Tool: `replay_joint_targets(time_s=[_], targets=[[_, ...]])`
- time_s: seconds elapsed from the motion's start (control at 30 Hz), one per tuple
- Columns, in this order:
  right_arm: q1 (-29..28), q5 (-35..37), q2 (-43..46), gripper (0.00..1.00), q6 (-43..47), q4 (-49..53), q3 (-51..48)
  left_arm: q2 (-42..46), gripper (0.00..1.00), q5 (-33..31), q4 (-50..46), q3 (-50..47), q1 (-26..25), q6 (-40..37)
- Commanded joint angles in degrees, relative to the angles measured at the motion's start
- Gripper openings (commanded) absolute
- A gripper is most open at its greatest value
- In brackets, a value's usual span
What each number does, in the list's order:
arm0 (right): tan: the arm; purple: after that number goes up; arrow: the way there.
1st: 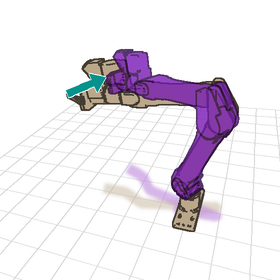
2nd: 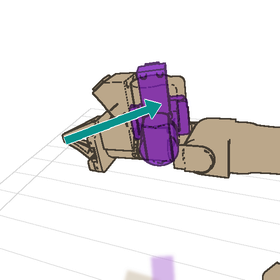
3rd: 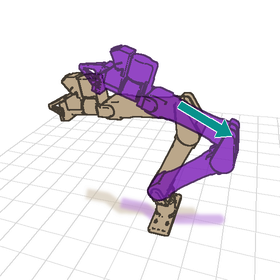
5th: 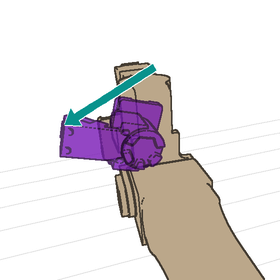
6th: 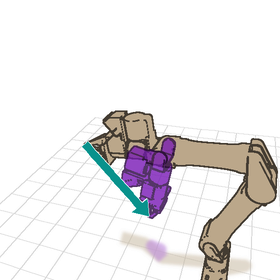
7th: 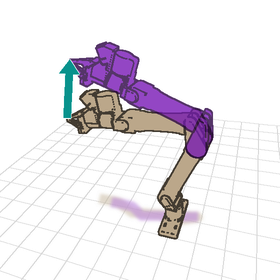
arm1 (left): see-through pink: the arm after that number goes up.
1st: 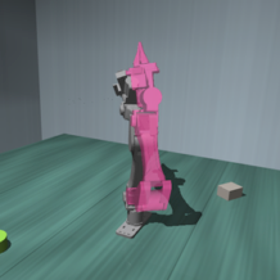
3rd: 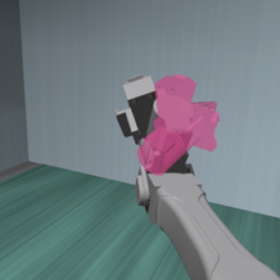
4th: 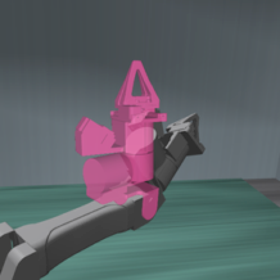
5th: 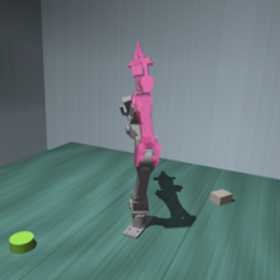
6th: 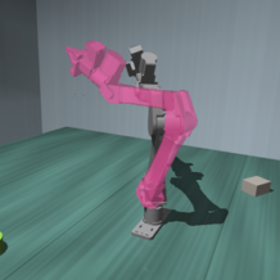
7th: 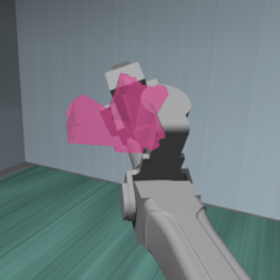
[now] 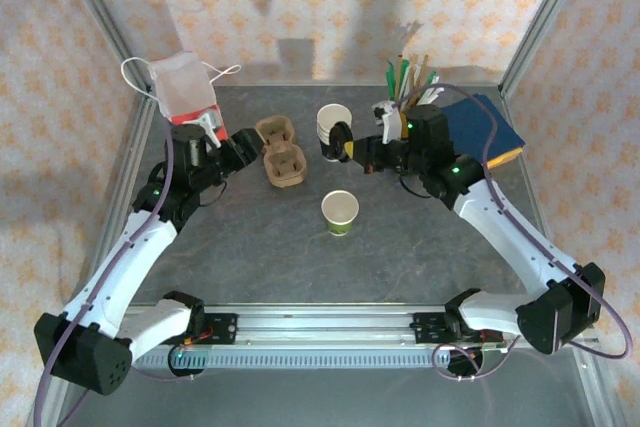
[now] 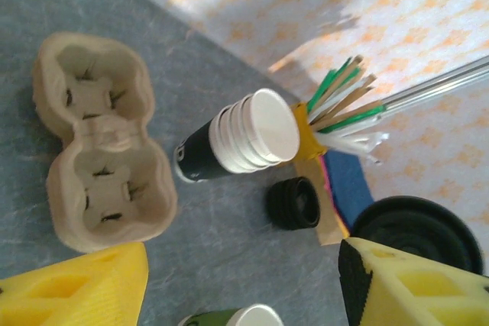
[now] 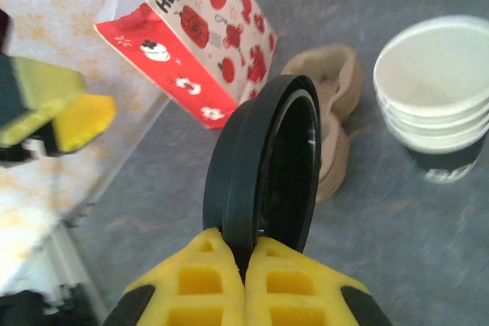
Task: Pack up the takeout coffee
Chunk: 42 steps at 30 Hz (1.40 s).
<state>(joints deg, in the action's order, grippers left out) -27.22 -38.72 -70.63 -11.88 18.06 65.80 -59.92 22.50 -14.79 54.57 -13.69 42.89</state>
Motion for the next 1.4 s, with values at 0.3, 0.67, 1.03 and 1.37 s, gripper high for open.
replay_joint_targets(time_s=[0.3, 0.67, 1.03, 1.37], targets=[[3.8, -19.3, 7.3, 0.0, -28.9, -8.6, -14.8, -2.5, 0.64, -5.3, -4.2, 0.1, -4.5, -4.5], [4.8, -17.7, 10.0, 0.0, -31.4, -14.8, -25.3, -3.4, 0.63, -5.9, -3.2, -0.2, -5.8, -3.4], [4.9, -17.8, 7.6, 0.02, -32.4, -19.8, -30.4, -5.0, 0.63, -7.3, -4.9, 3.2, -6.2, -4.5], [4.9, -16.6, 4.6, 0.07, -29.6, -16.8, -29.2, -5.6, 0.63, -8.4, -6.1, 4.6, -6.2, -5.3]])
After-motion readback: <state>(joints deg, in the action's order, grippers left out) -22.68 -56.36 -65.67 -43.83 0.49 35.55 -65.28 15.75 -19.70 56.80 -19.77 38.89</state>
